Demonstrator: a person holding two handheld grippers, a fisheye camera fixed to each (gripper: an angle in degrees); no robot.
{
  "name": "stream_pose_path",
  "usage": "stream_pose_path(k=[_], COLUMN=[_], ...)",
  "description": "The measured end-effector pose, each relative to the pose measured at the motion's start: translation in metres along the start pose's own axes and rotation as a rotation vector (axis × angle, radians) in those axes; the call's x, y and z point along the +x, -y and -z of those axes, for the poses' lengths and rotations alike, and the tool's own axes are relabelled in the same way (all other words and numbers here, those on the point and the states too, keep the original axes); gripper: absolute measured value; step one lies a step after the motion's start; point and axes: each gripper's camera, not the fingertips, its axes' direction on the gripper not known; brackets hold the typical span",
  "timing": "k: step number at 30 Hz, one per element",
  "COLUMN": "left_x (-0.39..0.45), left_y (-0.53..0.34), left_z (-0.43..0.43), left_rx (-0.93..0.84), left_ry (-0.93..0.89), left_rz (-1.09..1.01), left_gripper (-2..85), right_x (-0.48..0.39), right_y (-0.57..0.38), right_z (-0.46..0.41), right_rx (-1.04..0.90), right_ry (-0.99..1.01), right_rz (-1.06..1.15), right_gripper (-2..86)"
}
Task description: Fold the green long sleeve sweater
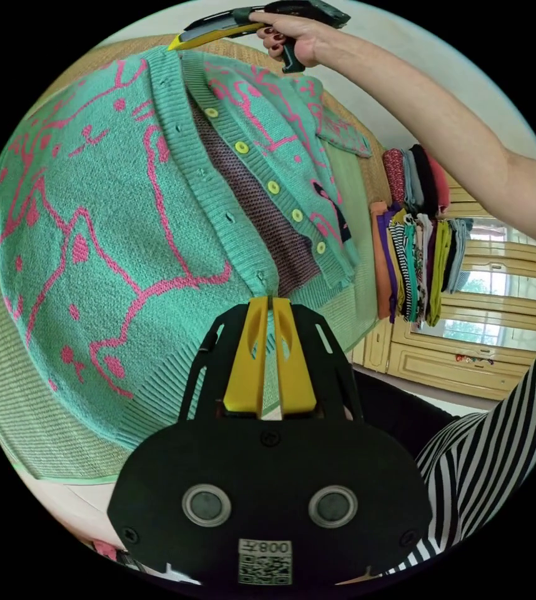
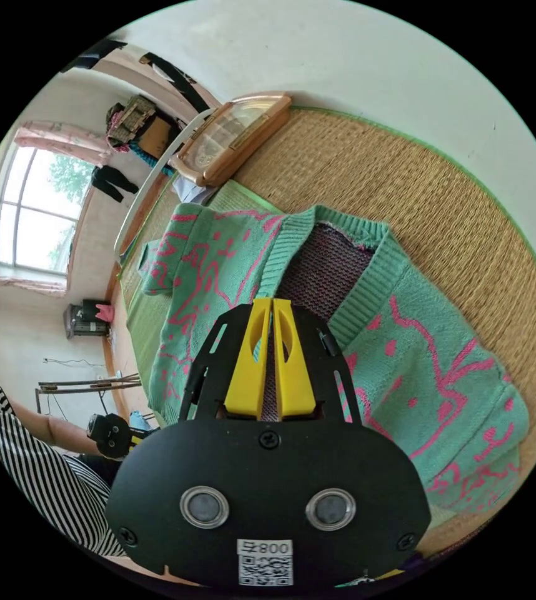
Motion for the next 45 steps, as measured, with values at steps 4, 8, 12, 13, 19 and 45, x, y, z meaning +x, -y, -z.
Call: stream_pose_path(k=[4, 8, 12, 13, 19, 45], left_x=[0.004, -0.005, -0.014, -0.015, -0.016, -0.026], left_y=[0.014, 0.029, 0.036, 0.037, 0.029, 0.102], left_z=[-0.011, -0.031, -0.038, -0.035, 0.000, 0.063], left_rx=[-0.014, -0.072, -0.075, -0.066, 0.033, 0.053], left_ry=[-0.032, -0.007, -0.023, -0.035, -0.141, -0.070], left_rz=[-0.036, 0.003, 0.053, 0.054, 0.061, 0.069], left_gripper=[1.4, 1.5, 1.9, 2.0, 1.7, 2.5], right_x=[0.002, 0.019, 0.030, 0.029, 0.018, -0.111], right_y=[0.002, 0.007, 0.006, 0.006, -0.015, -0.247], right_z=[0.004, -0.032, -0.054, -0.054, -0.038, -0.124], right_rx=[-0.002, -0.078, -0.073, -0.071, 0.020, -0.192], right_ry=[-0.082, -0.136, -0.067, -0.065, -0.085, -0.201], right_rz=[-0.007, -0.082, -0.148, -0.146, -0.137, -0.082], right_gripper=[0.3, 0.3, 0.3, 0.3, 0.2, 1.5])
